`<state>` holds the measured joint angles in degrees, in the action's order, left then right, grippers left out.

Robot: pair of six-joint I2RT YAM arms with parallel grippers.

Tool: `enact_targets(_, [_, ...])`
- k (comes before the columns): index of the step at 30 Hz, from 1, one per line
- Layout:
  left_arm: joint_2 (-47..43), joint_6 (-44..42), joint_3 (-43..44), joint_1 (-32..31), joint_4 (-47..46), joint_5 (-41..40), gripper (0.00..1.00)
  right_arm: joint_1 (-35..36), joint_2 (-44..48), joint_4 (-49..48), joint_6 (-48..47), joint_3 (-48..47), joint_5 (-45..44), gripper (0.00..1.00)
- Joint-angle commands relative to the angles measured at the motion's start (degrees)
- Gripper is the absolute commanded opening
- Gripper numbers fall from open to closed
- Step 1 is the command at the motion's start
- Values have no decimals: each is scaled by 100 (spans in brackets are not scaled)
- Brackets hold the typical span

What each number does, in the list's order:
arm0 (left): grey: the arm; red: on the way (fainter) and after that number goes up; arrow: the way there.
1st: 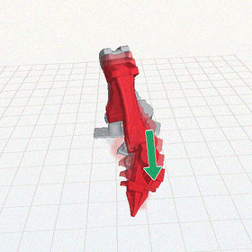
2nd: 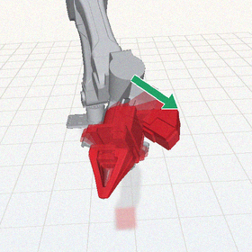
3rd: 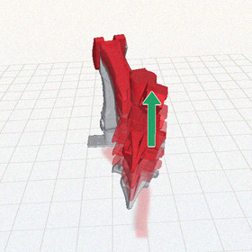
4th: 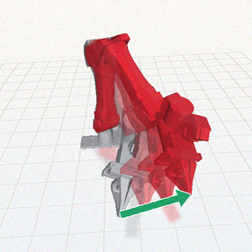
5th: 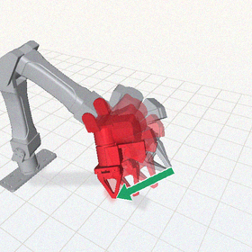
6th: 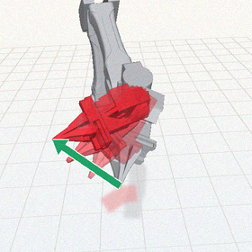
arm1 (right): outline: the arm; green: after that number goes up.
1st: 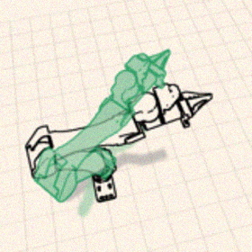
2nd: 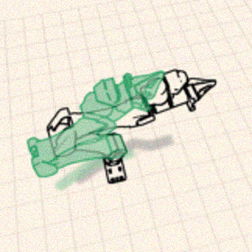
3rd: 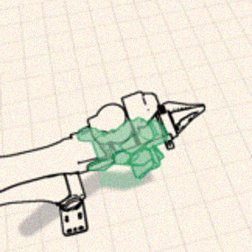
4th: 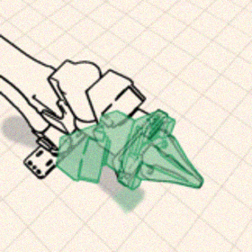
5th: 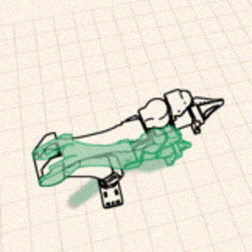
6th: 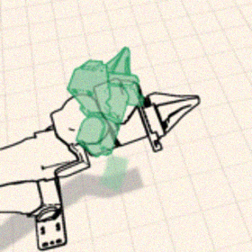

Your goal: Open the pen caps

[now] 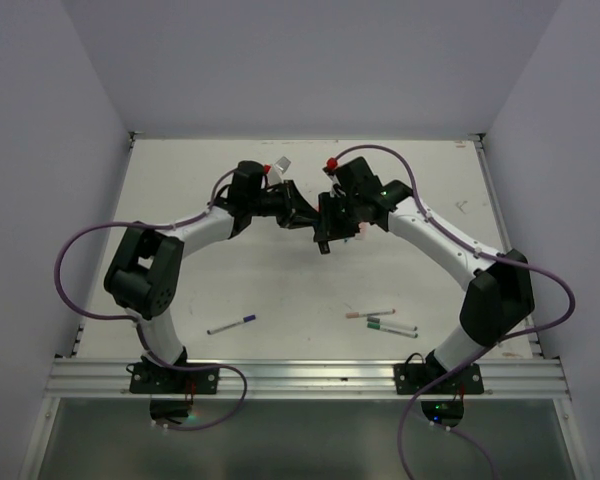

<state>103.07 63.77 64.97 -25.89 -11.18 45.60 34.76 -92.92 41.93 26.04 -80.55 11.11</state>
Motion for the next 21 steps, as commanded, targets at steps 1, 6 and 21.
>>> enact_targets(1, [29,-31,428,356,-315,-420,0,83,222,333,120,417,523,0])
enact_targets(6, [389,-251,903,637,-270,-430,0,355,669,359,296,1075,672,0])
enact_targets(21, [487,-645,718,998,-1204,-174,0,479,944,412,481,1385,1270,0])
